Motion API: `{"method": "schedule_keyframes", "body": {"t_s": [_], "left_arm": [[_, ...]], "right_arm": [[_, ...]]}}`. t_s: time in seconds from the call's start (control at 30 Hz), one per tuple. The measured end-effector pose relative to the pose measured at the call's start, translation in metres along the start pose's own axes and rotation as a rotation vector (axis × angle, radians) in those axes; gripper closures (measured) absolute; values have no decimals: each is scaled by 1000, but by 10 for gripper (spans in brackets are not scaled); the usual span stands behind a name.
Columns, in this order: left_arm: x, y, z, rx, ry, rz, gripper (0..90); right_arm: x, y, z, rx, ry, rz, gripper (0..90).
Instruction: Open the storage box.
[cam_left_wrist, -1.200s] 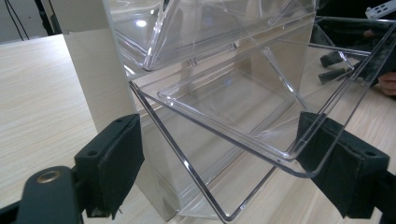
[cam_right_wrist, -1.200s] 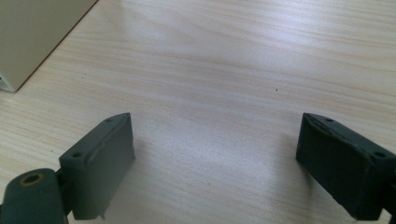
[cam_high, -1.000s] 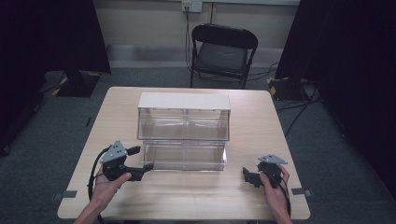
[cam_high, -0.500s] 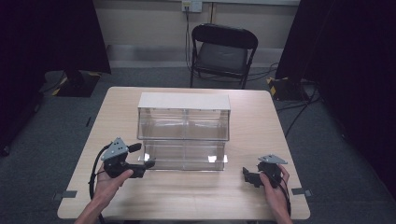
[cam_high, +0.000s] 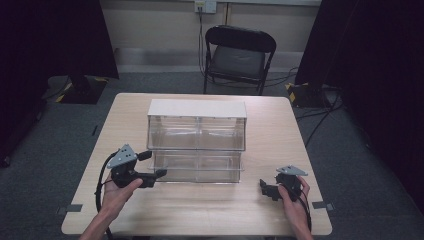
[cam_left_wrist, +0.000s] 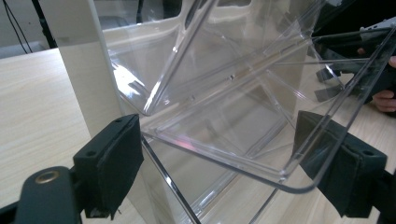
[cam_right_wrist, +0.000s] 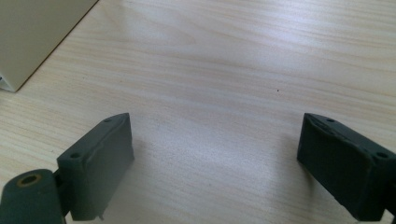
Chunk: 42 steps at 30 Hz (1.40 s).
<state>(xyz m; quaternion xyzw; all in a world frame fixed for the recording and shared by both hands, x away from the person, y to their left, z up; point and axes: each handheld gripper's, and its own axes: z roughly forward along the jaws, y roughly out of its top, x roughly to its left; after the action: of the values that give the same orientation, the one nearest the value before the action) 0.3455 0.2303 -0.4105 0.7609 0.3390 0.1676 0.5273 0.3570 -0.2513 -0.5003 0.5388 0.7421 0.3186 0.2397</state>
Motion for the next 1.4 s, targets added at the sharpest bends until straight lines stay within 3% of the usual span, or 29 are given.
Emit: {"method": "schedule_keyframes", "body": {"t_s": [1.4], "left_arm": [[1, 7, 1, -15, 17, -1, 156]], "right_arm": [[0, 0, 0, 2, -1, 1, 93]]}}
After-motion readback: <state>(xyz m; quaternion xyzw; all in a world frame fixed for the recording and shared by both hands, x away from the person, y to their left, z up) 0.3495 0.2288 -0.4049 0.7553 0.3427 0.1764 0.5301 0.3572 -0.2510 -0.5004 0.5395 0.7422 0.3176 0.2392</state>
